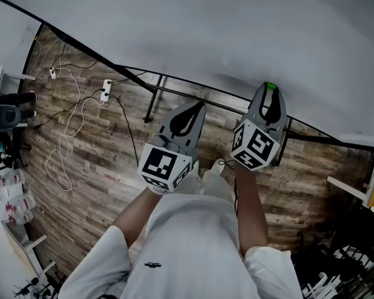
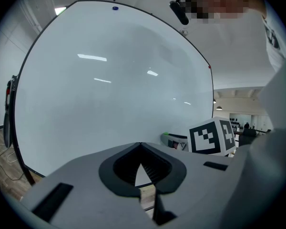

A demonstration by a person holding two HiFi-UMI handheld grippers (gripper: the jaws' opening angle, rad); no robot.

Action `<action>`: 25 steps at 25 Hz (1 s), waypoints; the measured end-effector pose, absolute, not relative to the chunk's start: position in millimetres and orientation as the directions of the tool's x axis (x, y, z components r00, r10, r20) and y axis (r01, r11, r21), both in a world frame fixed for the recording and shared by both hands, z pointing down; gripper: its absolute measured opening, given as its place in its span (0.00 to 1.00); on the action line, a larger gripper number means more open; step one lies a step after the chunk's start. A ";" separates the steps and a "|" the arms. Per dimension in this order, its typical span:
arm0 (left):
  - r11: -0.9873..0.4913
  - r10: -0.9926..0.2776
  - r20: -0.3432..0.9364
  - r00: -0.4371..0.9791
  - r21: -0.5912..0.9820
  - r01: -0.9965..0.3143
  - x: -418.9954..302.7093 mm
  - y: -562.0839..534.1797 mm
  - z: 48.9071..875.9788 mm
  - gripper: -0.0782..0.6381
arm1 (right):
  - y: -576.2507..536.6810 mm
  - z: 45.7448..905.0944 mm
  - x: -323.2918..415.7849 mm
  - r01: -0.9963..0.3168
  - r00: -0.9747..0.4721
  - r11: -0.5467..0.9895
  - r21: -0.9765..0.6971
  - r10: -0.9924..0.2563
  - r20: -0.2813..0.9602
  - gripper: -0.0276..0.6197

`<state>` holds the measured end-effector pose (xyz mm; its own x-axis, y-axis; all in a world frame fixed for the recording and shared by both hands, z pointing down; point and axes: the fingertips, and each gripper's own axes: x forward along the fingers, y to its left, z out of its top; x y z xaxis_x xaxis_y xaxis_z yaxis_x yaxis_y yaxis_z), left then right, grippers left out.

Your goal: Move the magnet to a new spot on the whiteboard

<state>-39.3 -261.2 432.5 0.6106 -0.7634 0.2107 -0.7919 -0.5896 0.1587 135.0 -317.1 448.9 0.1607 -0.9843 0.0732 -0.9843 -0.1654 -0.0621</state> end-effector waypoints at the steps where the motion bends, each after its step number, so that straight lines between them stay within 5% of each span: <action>1: -0.590 -0.764 0.210 0.611 0.159 -0.792 -39.6 -260.8 432.5 0.12 | -317.3 448.7 135.4 -0.984 0.161 -0.165 -0.063 -0.984 0.073 0.24; 25: -0.603 -0.765 0.162 0.623 0.158 -0.782 -43.4 -215.0 406.8 0.12 | -235.1 415.9 112.0 -1.000 0.015 -0.016 -0.024 -0.999 0.040 0.24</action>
